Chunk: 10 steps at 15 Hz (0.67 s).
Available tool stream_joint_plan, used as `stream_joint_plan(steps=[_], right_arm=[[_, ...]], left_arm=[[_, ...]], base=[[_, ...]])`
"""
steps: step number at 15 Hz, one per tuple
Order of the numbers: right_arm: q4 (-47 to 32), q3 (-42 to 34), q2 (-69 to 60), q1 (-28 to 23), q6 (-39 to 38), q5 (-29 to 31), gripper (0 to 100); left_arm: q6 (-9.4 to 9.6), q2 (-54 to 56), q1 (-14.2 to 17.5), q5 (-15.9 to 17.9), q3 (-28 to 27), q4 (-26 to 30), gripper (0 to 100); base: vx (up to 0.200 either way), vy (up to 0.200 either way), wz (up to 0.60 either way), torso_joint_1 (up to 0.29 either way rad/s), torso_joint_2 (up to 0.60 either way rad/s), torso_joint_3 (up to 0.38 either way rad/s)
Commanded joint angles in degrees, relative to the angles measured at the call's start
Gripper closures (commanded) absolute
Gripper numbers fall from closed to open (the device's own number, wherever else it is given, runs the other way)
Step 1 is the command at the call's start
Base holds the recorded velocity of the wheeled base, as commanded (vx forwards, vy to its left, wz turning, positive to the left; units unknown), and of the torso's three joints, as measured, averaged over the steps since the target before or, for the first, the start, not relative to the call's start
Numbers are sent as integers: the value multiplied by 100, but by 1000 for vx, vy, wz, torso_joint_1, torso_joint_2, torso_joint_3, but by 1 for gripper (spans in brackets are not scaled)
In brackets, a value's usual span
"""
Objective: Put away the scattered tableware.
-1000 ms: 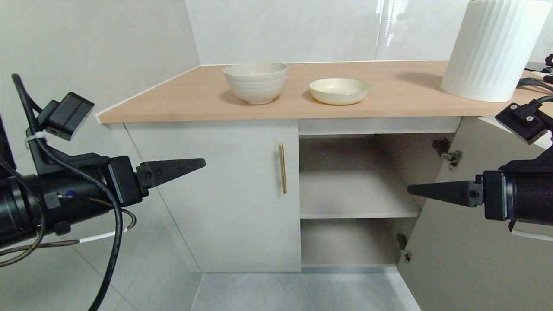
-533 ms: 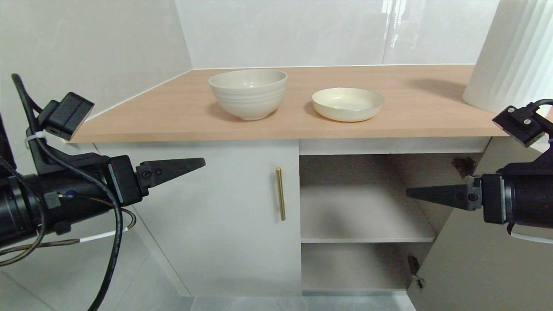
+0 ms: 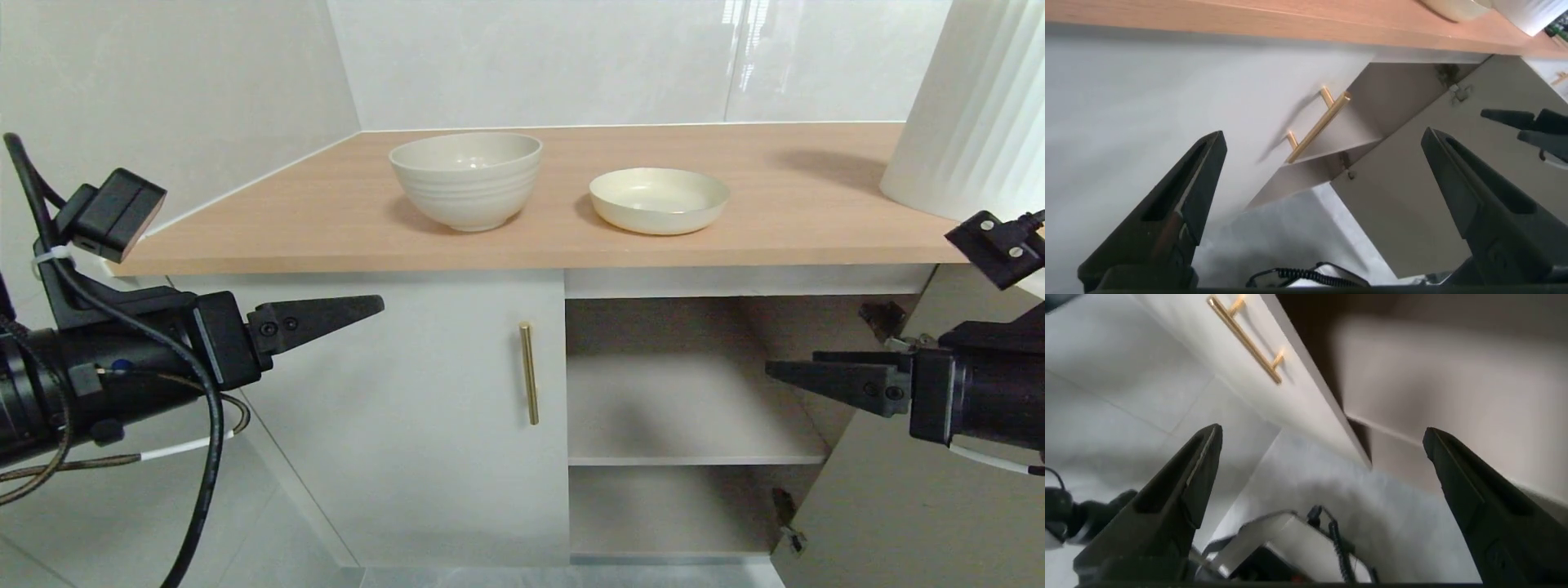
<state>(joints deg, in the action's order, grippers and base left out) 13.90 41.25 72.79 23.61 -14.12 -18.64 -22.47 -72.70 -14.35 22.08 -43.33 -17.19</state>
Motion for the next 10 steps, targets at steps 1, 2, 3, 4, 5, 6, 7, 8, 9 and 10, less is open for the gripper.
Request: stream_joint_plan(steps=[1,2,3,4,5,6,7,8,9,10], right_arm=[[25,-109,-46,3,5,-105,0],[25,-117,-63,3,5,-210,0],[34,-117,-63,3,5,-228,0],[34,-126,-72,3,5,-228,0],[34,-126,-72,3,14,-228,0],[34,-126,-72,3,5,-228,0],[34,-126,-72,3,5,-228,0],[34,-126,-72,3,5,-237,0],[34,-126,-72,3,14,-237,0],[34,-126,-90,3,14,-254,0]], left_arm=[[-3,11,2,-2,0,-4,0],[-3,2,2,-2,0,-4,0],[-3,2,2,-2,0,-4,0],[-3,11,2,-2,0,-4,0],[-3,11,2,-2,0,-4,0],[-3,2,2,-2,0,-4,0],[-3,2,11,7,0,-4,0],[-3,2,2,7,0,-4,0],[-3,-7,2,7,0,-4,0],[-3,-7,2,7,0,-4,0]], base=[[0,0,0,0,0,0],[0,0,0,0,0,0],[0,0,0,0,0,0],[0,0,0,0,0,0],[0,0,0,0,0,0],[0,0,0,0,0,0],[0,0,0,0,0,0],[0,0,0,0,0,0],[0,0,0,17,-139,-110],[0,0,0,61,-276,-237]])
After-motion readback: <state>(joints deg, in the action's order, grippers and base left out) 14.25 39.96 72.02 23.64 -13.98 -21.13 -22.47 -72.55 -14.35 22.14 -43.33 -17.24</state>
